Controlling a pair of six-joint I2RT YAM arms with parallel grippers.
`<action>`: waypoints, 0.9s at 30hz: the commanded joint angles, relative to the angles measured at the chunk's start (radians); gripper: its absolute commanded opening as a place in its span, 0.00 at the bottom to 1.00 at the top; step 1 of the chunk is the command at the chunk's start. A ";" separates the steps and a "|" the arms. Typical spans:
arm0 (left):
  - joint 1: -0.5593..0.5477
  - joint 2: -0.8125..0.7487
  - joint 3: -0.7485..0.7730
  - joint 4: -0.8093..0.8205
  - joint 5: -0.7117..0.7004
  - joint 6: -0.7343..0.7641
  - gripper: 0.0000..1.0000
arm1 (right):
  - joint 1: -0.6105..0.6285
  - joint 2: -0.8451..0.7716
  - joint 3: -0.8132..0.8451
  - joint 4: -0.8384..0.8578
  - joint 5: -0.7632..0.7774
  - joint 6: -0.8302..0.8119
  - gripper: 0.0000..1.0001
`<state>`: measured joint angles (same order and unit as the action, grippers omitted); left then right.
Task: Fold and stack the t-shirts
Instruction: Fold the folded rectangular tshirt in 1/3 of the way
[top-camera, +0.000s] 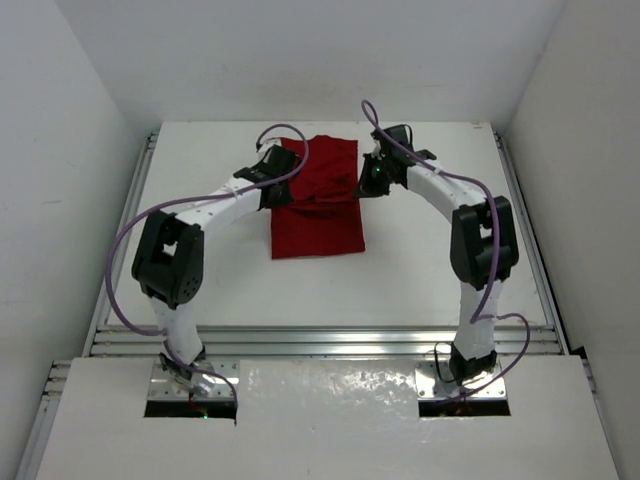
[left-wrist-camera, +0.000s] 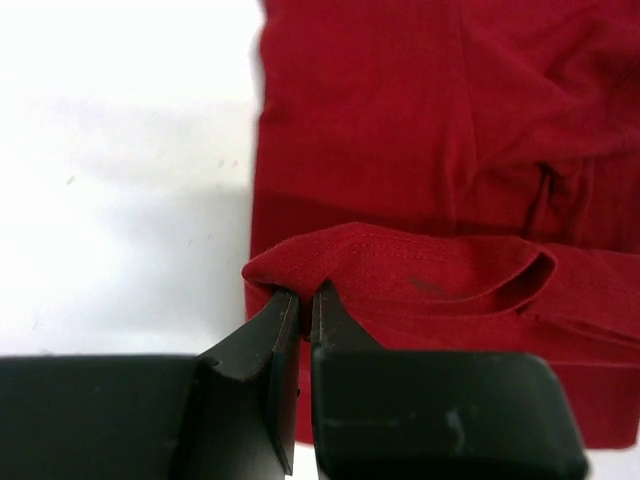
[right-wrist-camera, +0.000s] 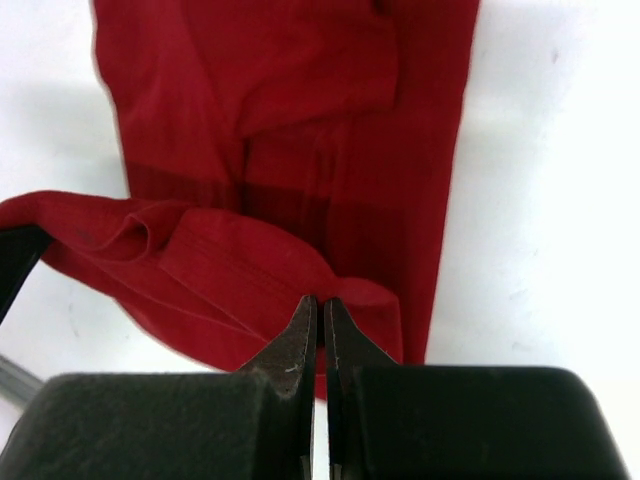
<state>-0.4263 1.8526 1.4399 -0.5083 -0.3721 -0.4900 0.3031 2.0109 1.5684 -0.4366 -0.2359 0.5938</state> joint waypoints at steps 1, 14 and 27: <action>0.023 0.037 0.054 0.102 0.038 0.073 0.00 | -0.019 0.063 0.102 -0.024 0.000 -0.032 0.00; 0.089 0.240 0.207 0.162 0.065 0.108 0.00 | -0.059 0.273 0.343 -0.074 0.037 -0.061 0.00; 0.116 0.361 0.303 0.159 0.015 0.073 0.00 | -0.082 0.430 0.527 -0.070 0.004 -0.077 0.38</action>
<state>-0.3367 2.2078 1.6924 -0.3847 -0.3096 -0.3985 0.2394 2.4172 2.0190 -0.5365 -0.2199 0.5426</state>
